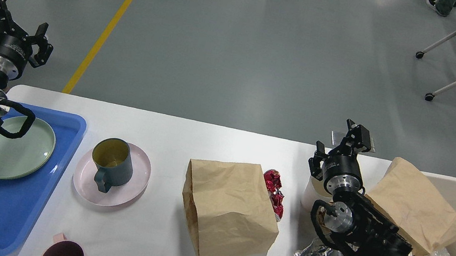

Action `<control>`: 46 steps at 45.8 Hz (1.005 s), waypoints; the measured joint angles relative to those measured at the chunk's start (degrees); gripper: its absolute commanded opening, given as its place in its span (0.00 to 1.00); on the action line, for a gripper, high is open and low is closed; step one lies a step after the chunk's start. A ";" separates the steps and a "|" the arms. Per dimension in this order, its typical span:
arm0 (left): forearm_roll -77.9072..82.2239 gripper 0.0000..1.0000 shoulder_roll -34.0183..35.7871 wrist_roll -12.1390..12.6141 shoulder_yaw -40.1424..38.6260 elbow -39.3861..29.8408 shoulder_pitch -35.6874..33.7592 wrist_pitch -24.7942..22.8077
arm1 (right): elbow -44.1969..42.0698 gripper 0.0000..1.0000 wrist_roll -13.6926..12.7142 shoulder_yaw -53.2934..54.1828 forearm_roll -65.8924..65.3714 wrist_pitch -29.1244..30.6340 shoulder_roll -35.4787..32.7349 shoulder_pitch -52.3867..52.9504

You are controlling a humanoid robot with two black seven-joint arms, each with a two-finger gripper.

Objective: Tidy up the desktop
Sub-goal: 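Raise the left gripper and swing it toward the teal mug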

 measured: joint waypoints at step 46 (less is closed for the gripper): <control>0.16 0.97 -0.93 3.26 17.22 -1.54 -2.22 -0.38 | -0.03 1.00 0.00 0.00 -0.01 0.00 0.00 -0.01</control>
